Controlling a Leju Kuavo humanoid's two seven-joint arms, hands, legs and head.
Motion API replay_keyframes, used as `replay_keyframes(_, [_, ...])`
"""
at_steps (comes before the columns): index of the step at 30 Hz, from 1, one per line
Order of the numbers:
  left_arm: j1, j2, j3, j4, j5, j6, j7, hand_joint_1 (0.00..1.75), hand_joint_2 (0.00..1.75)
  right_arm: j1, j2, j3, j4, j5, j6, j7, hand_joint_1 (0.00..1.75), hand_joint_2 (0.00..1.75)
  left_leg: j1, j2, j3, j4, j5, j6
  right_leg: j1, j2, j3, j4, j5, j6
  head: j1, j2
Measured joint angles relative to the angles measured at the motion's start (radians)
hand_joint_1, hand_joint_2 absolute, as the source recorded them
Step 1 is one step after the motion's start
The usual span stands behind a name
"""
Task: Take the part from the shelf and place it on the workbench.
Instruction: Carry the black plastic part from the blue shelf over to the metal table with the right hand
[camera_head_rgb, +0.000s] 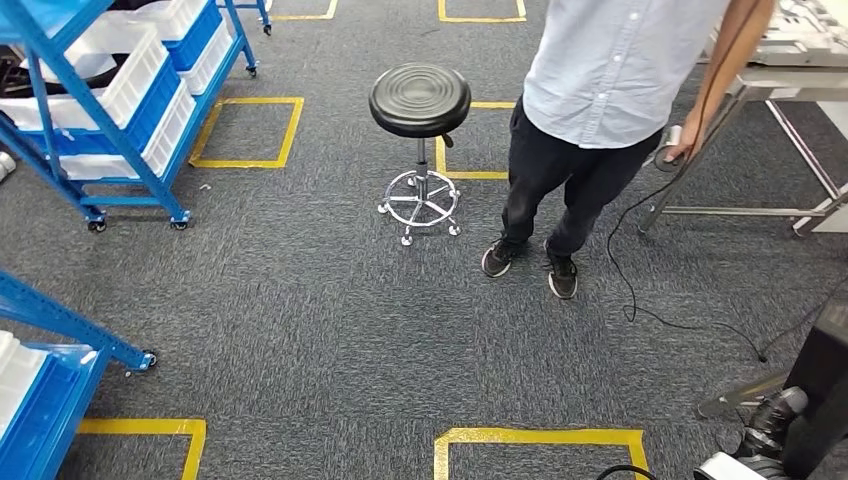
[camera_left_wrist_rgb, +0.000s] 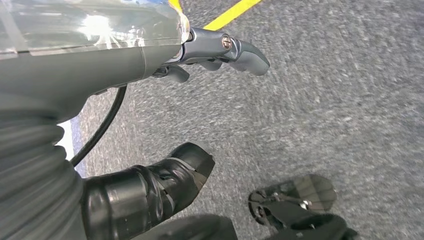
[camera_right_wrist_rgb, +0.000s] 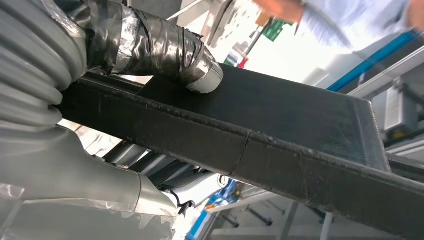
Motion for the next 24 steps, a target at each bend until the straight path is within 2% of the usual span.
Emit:
replay_keyframes(2, [0.001, 0.000, 0.000, 0.000, 0.000, 0.000, -0.001, 0.00, 1.75, -0.001, 0.000, -0.001, 0.000, 0.001, 0.000, 0.000, 1.75, 1.75, 0.002, -0.031, -0.055, 0.120, -0.065, -0.005, -0.001, 0.012, 0.000, -0.001, 0.001, -0.008, 0.000, 0.000])
replay_keyframes(3, [0.003, 0.001, 0.000, 0.000, 0.000, 0.000, -0.001, 0.00, 1.75, -0.001, 0.001, -0.002, 0.000, 0.002, 0.000, 0.000, 1.75, 1.75, 0.002, -0.037, -0.086, 0.185, -0.090, -0.006, 0.000, 0.020, 0.000, -0.001, 0.001, -0.010, 0.000, 0.000])
replay_keyframes(4, [0.005, 0.001, 0.000, 0.000, -0.001, 0.000, -0.001, 0.00, 1.75, -0.001, 0.001, -0.002, 0.000, 0.003, 0.000, 0.000, 1.75, 1.75, 0.002, -0.039, -0.109, 0.228, -0.098, -0.006, 0.001, 0.030, 0.000, 0.000, 0.001, -0.010, 0.000, 0.000])
replay_keyframes(5, [0.006, 0.001, 0.000, 0.000, -0.001, 0.000, 0.000, 0.00, 1.75, -0.001, 0.001, -0.003, 0.000, 0.003, 0.000, 0.000, 1.75, 1.75, 0.002, -0.040, -0.115, 0.236, -0.087, -0.005, 0.001, 0.039, 0.001, 0.000, 0.001, -0.010, 0.000, 0.000])
replay_keyframes(6, [0.007, 0.001, 0.000, 0.000, -0.001, 0.000, 0.001, 0.00, 1.75, -0.001, 0.001, -0.003, 0.000, 0.004, 0.000, 0.000, 1.75, 1.75, 0.002, -0.043, -0.101, 0.200, -0.055, -0.002, 0.001, 0.050, 0.003, 0.000, 0.001, -0.010, 0.000, 0.000])
replay_keyframes(7, [0.007, 0.001, 0.000, 0.000, -0.001, 0.000, 0.001, 0.00, 1.75, -0.001, 0.001, -0.004, 0.000, 0.004, 0.000, 0.000, 1.75, 1.75, 0.002, -0.051, -0.073, 0.136, -0.015, 0.001, 0.001, 0.060, 0.005, 0.001, 0.001, -0.010, 0.000, 0.000])
replay_keyframes(9, [0.007, 0.002, 0.000, 0.000, -0.002, 0.000, 0.001, 0.00, 1.75, -0.002, 0.002, -0.004, 0.000, 0.004, 0.000, 0.000, 1.75, 1.75, 0.001, -0.083, -0.018, 0.007, 0.040, 0.010, 0.003, 0.078, 0.005, 0.003, 0.001, -0.005, 0.000, 0.000])
replay_keyframes(11, [0.005, 0.003, 0.000, 0.000, -0.002, 0.000, 0.001, 0.00, 1.75, -0.002, 0.002, -0.004, 0.000, 0.004, 0.000, 0.000, 1.75, 1.75, -0.001, -0.100, 0.001, -0.040, 0.046, 0.015, 0.002, 0.091, -0.001, 0.004, 0.004, 0.005, 0.000, 0.000])
replay_keyframes(13, [0.002, 0.004, 0.000, 0.000, -0.002, 0.000, 0.001, 0.00, 1.75, -0.001, 0.003, -0.006, 0.000, 0.004, 0.000, 0.000, 1.75, 1.75, 0.000, -0.088, 0.003, -0.048, 0.052, 0.023, -0.001, 0.100, -0.005, 0.004, 0.006, 0.018, 0.000, 0.000])
replay_keyframes(15, [0.002, 0.004, 0.000, 0.000, -0.003, -0.001, 0.001, 0.00, 1.75, -0.001, 0.003, -0.011, 0.000, 0.004, 0.000, 0.000, 1.75, 1.75, 0.004, -0.070, 0.005, -0.059, 0.061, 0.037, 0.000, 0.074, -0.021, 0.038, -0.020, 0.027, 0.002, 0.000])
replay_keyframes(17, [0.004, 0.004, 0.000, 0.000, -0.003, -0.001, 0.001, 0.00, 1.75, -0.002, 0.003, -0.014, 0.000, 0.004, 0.000, 0.000, 1.75, 1.75, 0.005, -0.052, 0.005, -0.064, 0.065, 0.045, 0.001, 0.037, -0.070, 0.143, -0.081, 0.033, 0.003, 0.000])
replay_keyframes(18, [0.006, 0.004, 0.000, 0.000, -0.003, -0.002, 0.001, 0.00, 1.75, -0.002, 0.003, -0.014, 0.001, 0.004, 0.000, 0.000, 1.75, 1.75, 0.004, -0.042, 0.004, -0.063, 0.065, 0.046, -0.001, 0.029, -0.101, 0.208, -0.110, 0.037, 0.003, 0.000])
replay_keyframes(19, [0.007, 0.005, 0.000, 0.000, -0.003, -0.002, 0.001, 0.00, 1.75, -0.002, 0.003, -0.015, 0.001, 0.004, 0.000, 0.000, 1.75, 1.75, 0.003, -0.031, 0.004, -0.063, 0.064, 0.046, -0.003, 0.025, -0.122, 0.254, -0.123, 0.040, 0.004, 0.000])
replay_keyframes(20, [0.007, 0.005, 0.001, 0.000, -0.003, -0.002, 0.001, 0.00, 1.75, -0.002, 0.003, -0.016, 0.001, 0.004, 0.000, 0.000, 1.75, 1.75, 0.003, -0.021, 0.003, -0.063, 0.063, 0.046, -0.005, 0.023, -0.129, 0.269, -0.118, 0.042, 0.003, 0.000])
replay_keyframes(21, [0.007, 0.005, 0.001, 0.000, -0.003, -0.002, 0.001, 0.00, 1.75, -0.002, 0.003, -0.017, 0.002, 0.004, 0.000, 0.000, 1.75, 1.75, 0.003, -0.012, 0.004, -0.062, 0.062, 0.044, -0.008, 0.019, -0.116, 0.245, -0.095, 0.044, 0.004, 0.000])
replay_keyframes(22, [0.007, 0.005, 0.001, 0.000, -0.003, -0.002, 0.001, 0.00, 1.75, -0.002, 0.003, -0.018, 0.002, 0.004, 0.000, 0.000, 1.75, 1.75, 0.004, -0.004, 0.006, -0.060, 0.059, 0.042, -0.009, 0.012, -0.084, 0.186, -0.061, 0.045, 0.004, 0.000])
replay_keyframes(24, [0.006, 0.005, 0.001, 0.000, -0.003, -0.002, 0.001, 0.00, 1.75, -0.003, 0.003, -0.018, 0.002, 0.005, 0.000, 0.000, 1.75, 1.75, 0.001, 0.010, 0.009, -0.055, 0.052, 0.032, -0.007, -0.019, -0.017, 0.055, -0.015, 0.041, 0.004, 0.000])
